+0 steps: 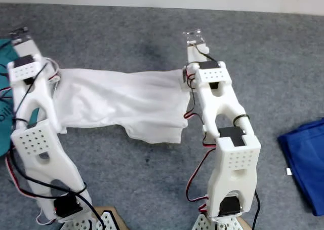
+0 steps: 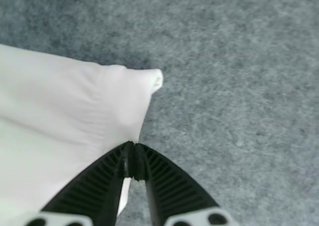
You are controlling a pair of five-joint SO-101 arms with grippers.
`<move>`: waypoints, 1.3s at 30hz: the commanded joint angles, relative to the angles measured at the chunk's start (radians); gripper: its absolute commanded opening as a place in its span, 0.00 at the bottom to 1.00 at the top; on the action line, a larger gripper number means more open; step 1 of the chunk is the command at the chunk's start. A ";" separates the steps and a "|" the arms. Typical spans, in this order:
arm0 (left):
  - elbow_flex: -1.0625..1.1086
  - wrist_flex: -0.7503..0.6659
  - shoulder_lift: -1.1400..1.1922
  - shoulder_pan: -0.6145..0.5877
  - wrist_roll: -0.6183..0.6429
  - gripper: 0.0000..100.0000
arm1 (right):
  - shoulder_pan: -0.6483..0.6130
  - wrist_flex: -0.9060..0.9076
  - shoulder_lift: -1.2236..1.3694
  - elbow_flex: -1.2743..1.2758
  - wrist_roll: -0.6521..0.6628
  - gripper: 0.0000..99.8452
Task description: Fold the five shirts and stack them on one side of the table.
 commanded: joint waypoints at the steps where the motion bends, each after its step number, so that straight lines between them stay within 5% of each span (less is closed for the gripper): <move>1: -0.058 -0.009 -0.001 -0.025 0.008 0.26 | 0.015 -0.015 -0.013 -0.008 0.009 0.01; 6: -0.254 0.035 -0.001 -0.071 0.006 0.26 | 0.018 -0.013 -0.013 -0.008 0.009 0.01; 11: -0.476 0.226 0.005 -0.090 0.006 0.26 | 0.018 -0.013 -0.013 -0.008 0.008 0.01; 19: -0.486 0.305 0.005 -0.128 0.005 0.26 | 0.025 -0.010 -0.024 -0.015 0.008 0.01; 28: -0.490 0.333 0.001 -0.153 0.005 0.27 | 0.004 0.243 -0.119 -0.147 -0.068 0.01; 34: -0.579 0.671 0.002 -0.005 0.008 0.26 | -0.081 0.369 -0.288 -0.053 -0.021 0.12; 39: -0.579 0.703 -0.013 0.091 0.078 0.26 | -0.101 0.320 -0.581 0.237 -0.014 0.12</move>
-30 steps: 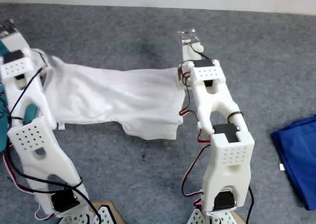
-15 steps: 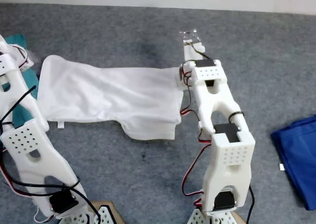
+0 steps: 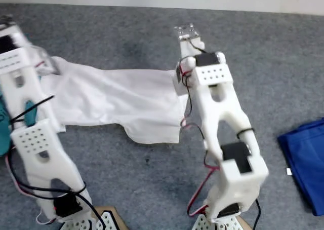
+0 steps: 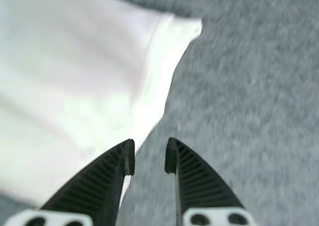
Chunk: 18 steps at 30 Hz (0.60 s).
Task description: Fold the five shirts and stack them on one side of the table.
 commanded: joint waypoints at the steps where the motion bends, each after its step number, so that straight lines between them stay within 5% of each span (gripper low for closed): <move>1: -0.024 0.026 -0.044 0.073 0.061 0.26 | -0.015 -0.065 -0.285 0.216 0.012 0.12; 8: 0.166 0.025 -0.136 0.209 0.064 0.26 | 0.021 -0.372 -0.591 0.739 0.014 0.12; 18: 0.338 -0.043 -0.143 0.377 0.118 0.26 | 0.012 -0.518 -0.553 0.862 -0.031 0.12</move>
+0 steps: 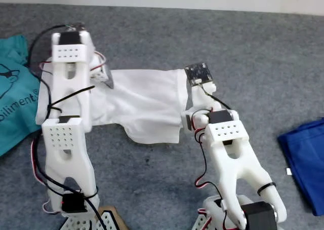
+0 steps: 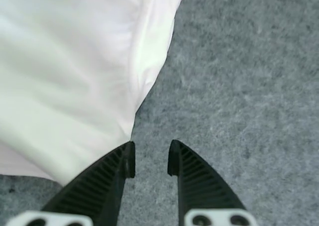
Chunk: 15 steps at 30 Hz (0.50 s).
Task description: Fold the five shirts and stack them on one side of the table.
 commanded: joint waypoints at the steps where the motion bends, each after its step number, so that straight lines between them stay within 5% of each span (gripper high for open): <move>1: 0.044 -0.043 -0.076 0.071 0.021 0.26 | -0.007 -0.025 -0.007 -0.005 -0.028 0.12; 8: 0.054 -0.080 -0.074 0.189 0.014 0.26 | -0.041 0.015 -0.168 0.030 -0.028 0.18; 15: 0.056 -0.233 -0.068 0.188 0.023 0.26 | -0.007 -0.338 -0.054 0.077 -0.112 0.13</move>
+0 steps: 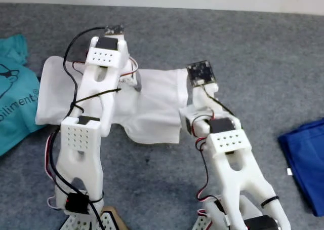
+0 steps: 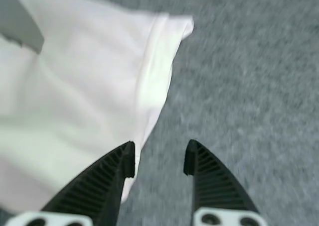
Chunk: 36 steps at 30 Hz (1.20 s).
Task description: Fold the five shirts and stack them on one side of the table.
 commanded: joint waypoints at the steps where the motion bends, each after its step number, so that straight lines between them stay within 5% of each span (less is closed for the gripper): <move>1: -0.005 -0.075 -0.067 0.004 0.014 0.26 | 0.001 -0.179 0.102 -0.031 -0.038 0.09; 3: -0.004 -0.112 -0.065 0.004 0.014 0.26 | -0.021 -0.208 0.206 -0.117 -0.037 0.00; 16: -0.036 -0.292 0.131 -0.022 0.011 0.26 | -0.002 -0.205 0.717 -0.487 -0.002 0.02; 31: -0.496 -0.353 0.427 -0.036 0.008 0.26 | 0.084 -0.199 1.023 -0.855 0.044 0.02; 36: -0.665 -0.307 0.479 -0.074 0.014 0.26 | 0.085 -0.027 1.020 -0.957 0.040 0.02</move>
